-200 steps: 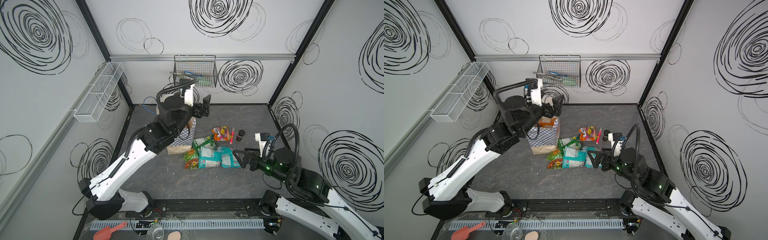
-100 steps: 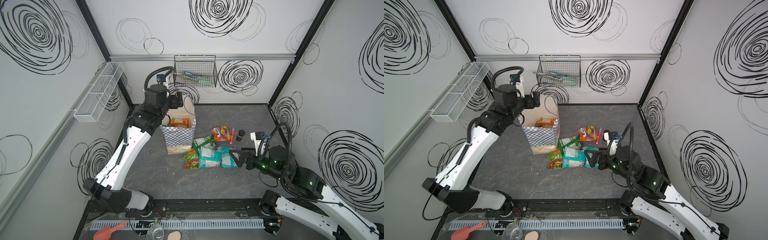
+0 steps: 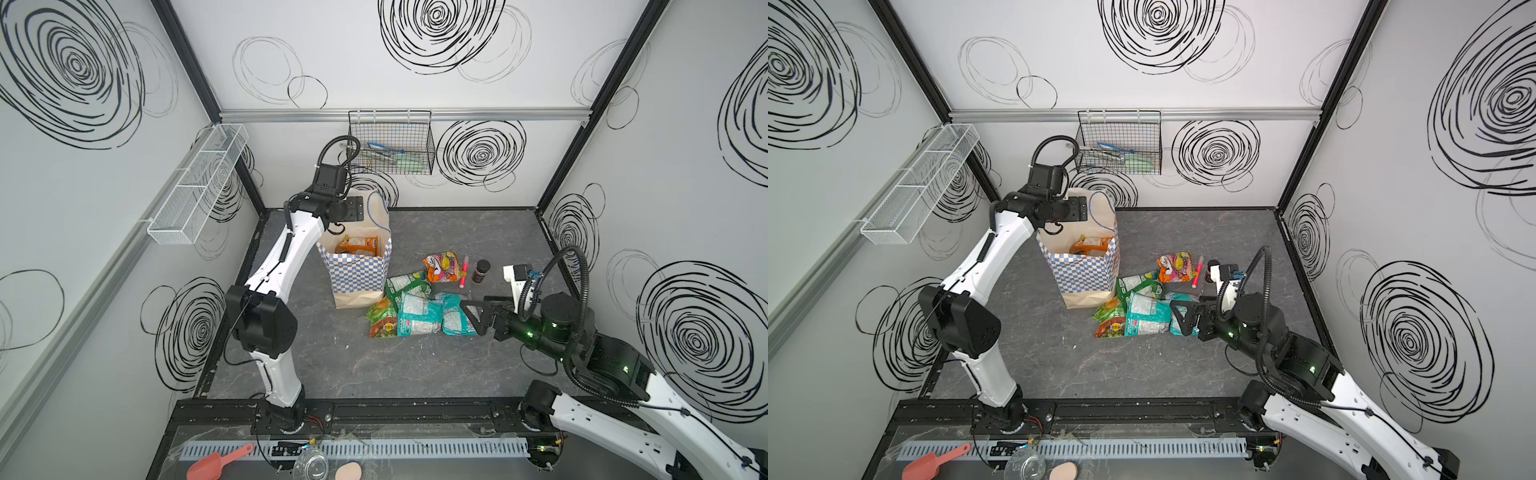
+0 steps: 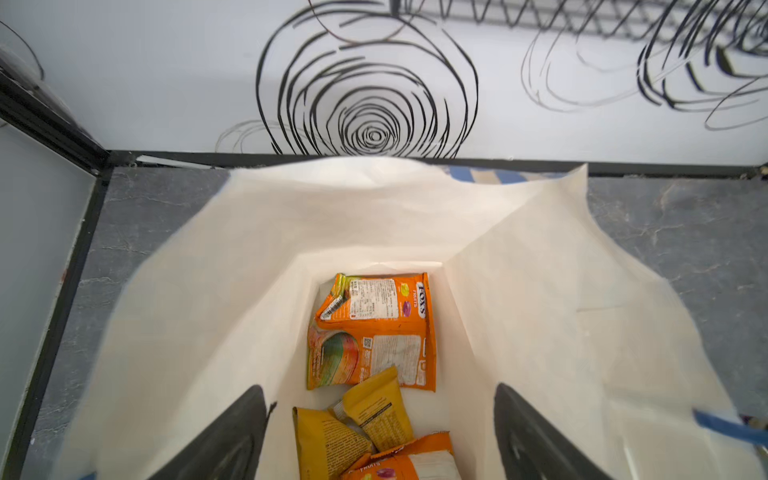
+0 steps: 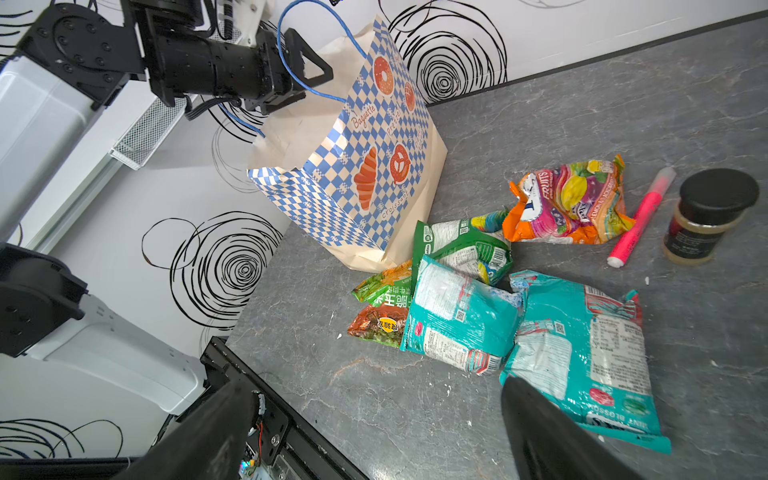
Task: Take the snacks out of the paper bag
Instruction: 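Grasp the yellow snack packet inside the bag with the left gripper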
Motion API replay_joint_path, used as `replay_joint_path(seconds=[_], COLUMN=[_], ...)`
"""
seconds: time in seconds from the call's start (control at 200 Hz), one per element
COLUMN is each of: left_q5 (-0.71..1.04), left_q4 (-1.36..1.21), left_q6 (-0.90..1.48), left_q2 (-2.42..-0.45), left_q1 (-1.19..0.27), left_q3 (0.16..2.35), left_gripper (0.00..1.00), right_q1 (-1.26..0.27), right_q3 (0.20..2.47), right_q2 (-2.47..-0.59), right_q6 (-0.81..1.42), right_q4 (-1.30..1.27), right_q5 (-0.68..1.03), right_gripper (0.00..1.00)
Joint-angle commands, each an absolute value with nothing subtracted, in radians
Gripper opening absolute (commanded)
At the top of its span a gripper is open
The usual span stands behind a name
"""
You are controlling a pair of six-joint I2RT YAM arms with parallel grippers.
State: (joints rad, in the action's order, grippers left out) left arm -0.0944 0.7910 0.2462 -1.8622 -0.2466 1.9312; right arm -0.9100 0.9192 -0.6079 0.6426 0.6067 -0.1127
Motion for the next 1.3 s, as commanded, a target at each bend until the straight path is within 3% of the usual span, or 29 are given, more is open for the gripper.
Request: replay_joint_path(seconds=[0.0, 0.205, 0.986, 1.296], left_q5=[-0.060, -0.110, -0.026, -0.045], left_q4=[0.861, 0.957, 1.007, 1.028], left_q6=[0.232, 0.201, 0.125, 0.105], left_q2=[-1.908, -2.000, -2.132, -2.151], left_q1=[-0.250, -0.254, -0.275, -0.293], left_q3=[1.983, 2.019, 1.898, 1.864], left_gripper=[0.87, 0.87, 0.84, 0.86], right_q1=[-0.912, -0.912, -0.912, -0.913], right_q3=[0.963, 1.002, 0.945, 1.049], right_q2=[-0.614, -0.635, -0.611, -0.670], right_q6=[0.637, 0.598, 0.617, 0.597], right_q4=[0.601, 0.612, 0.580, 0.588], right_q5=[-0.112, -0.104, -0.094, -0.026], right_gripper=[0.97, 0.97, 0.97, 0.97])
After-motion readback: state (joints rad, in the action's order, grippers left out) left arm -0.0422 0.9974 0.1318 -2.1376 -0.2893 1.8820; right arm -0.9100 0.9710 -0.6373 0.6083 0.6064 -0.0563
